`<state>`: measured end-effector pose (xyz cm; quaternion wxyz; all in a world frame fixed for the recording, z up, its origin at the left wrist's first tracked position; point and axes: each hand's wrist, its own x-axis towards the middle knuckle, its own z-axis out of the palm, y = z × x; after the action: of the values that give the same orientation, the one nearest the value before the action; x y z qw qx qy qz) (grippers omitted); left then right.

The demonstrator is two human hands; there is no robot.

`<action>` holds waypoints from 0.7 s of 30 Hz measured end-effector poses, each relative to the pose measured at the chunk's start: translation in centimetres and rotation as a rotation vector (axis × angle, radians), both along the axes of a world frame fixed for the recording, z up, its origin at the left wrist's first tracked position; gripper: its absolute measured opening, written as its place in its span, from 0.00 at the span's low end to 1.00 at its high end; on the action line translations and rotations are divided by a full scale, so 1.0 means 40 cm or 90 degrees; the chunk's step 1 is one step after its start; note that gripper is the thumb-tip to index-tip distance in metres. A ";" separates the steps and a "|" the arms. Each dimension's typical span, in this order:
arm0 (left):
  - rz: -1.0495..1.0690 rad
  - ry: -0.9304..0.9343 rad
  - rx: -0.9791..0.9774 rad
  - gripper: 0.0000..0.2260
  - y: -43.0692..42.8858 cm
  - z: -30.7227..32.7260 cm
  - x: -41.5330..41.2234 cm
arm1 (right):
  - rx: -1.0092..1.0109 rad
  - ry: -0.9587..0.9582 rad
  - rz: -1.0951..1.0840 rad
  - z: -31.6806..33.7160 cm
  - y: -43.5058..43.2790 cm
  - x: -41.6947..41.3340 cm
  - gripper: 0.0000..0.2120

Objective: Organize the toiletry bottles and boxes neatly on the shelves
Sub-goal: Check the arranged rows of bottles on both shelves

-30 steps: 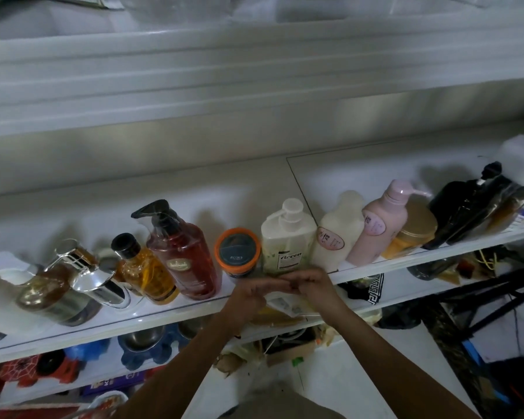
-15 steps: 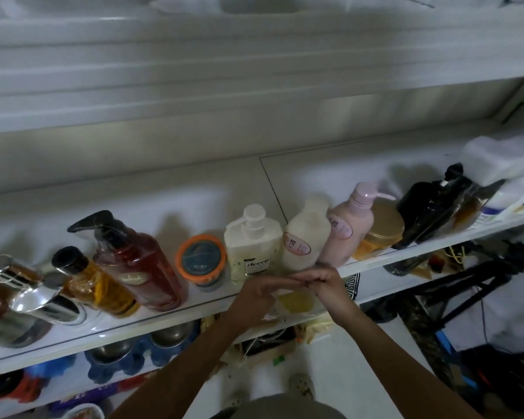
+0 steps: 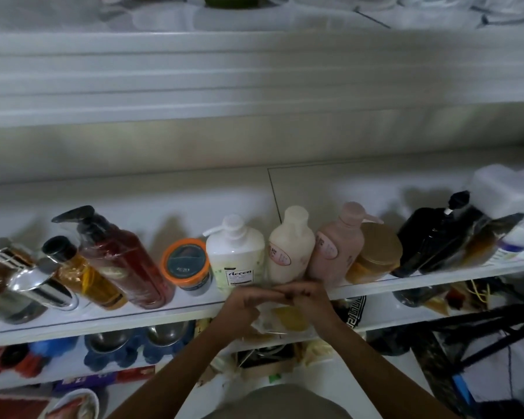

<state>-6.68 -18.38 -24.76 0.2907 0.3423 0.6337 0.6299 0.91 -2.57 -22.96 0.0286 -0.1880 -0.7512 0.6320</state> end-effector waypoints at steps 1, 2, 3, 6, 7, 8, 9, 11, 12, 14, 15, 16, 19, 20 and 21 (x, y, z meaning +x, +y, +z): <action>0.004 -0.004 0.002 0.28 0.002 0.000 0.001 | -0.006 0.000 0.004 0.005 0.001 0.001 0.24; 0.006 -0.006 0.002 0.28 0.004 0.001 0.003 | -0.014 0.001 0.010 0.009 0.003 0.002 0.24; 0.006 -0.006 -0.001 0.28 0.008 0.001 0.005 | -0.019 0.003 0.016 0.010 0.006 0.005 0.24; -0.012 0.011 -0.012 0.29 0.029 0.012 0.018 | -0.025 0.016 0.021 0.016 0.025 0.021 0.28; -0.015 0.011 -0.020 0.30 0.039 0.017 0.026 | -0.025 0.018 0.016 0.019 0.034 0.028 0.27; -0.017 0.010 -0.026 0.31 0.049 0.023 0.033 | -0.026 0.020 0.007 0.023 0.042 0.036 0.27; -0.021 0.010 -0.027 0.32 0.060 0.028 0.040 | -0.031 0.018 -0.004 0.026 0.052 0.044 0.26; -0.031 0.004 -0.021 0.32 0.082 0.037 0.055 | -0.047 0.012 -0.020 0.032 0.073 0.061 0.31; -0.035 -0.005 -0.019 0.32 0.093 0.042 0.062 | -0.047 0.009 -0.022 0.037 0.083 0.070 0.34; -0.039 -0.022 -0.024 0.31 0.112 0.051 0.071 | -0.036 -0.003 -0.023 0.049 0.098 0.084 0.34; -0.043 -0.025 -0.026 0.31 0.120 0.055 0.075 | -0.033 -0.010 -0.020 0.058 0.104 0.091 0.31; -0.047 -0.026 -0.026 0.32 0.126 0.058 0.078 | -0.033 -0.013 -0.014 0.071 0.109 0.095 0.27; -0.050 -0.036 -0.032 0.31 0.136 0.060 0.078 | -0.031 -0.005 0.006 0.093 0.116 0.103 0.22; -0.048 -0.039 -0.038 0.31 0.138 0.060 0.077 | -0.032 -0.007 0.010 0.099 0.117 0.104 0.21; -0.046 -0.042 -0.043 0.31 0.139 0.060 0.075 | -0.037 -0.014 0.008 0.101 0.117 0.102 0.21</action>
<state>-3.68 -12.82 -22.37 0.3454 0.3338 0.6321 0.6081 5.01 2.13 -18.92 0.0111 -0.1907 -0.7339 0.6518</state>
